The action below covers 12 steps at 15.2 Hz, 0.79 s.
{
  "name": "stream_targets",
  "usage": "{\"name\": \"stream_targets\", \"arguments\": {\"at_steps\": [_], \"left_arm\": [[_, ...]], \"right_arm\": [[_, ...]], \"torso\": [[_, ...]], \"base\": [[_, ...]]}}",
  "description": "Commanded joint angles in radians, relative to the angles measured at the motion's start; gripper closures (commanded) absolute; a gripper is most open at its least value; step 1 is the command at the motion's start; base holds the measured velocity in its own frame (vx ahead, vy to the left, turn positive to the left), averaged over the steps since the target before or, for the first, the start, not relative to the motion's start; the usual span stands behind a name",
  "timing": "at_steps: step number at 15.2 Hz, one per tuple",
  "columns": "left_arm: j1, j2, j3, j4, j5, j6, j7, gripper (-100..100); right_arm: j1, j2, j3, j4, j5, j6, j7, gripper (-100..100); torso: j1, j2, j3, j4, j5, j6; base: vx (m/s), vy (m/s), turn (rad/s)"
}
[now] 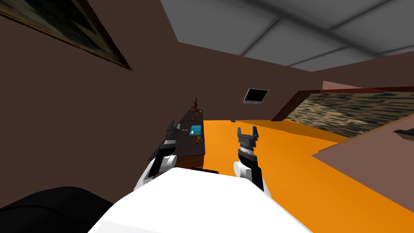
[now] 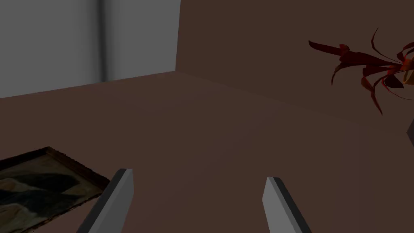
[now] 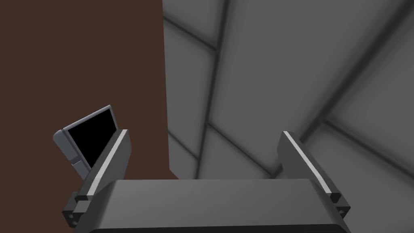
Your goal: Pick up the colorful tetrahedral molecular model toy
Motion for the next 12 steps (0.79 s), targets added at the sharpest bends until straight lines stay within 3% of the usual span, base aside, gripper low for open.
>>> {"name": "stream_targets", "arguments": {"at_steps": [1, 7, 12], "left_arm": [[-0.003, 0.032, 0.003, 0.007, 0.001, 0.007, 0.000, -100], [-0.036, 0.148, 0.031, 0.081, 0.010, 0.078, -0.005, -100], [-0.063, 0.184, 0.054, 0.142, 0.017, 0.137, -0.009, -100]], "right_arm": [[0.000, 0.000, 0.000, 0.000, 0.000, 0.000, 0.000, 0], [0.000, 0.000, 0.000, 0.000, 0.000, 0.000, 0.000, 0], [0.000, 0.000, 0.000, 0.000, 0.000, 0.000, 0.000, 0]], "torso": [[0.000, 0.000, 0.000, 0.000, 0.000, 0.000], [-0.001, 0.002, 0.001, 0.000, 0.000, 0.000], [-0.002, 0.001, 0.000, 0.000, 0.000, 0.001]], "base": [[-0.008, -0.003, -0.023], [-0.024, -0.022, -0.092], [-0.012, -0.027, -0.113]]}}
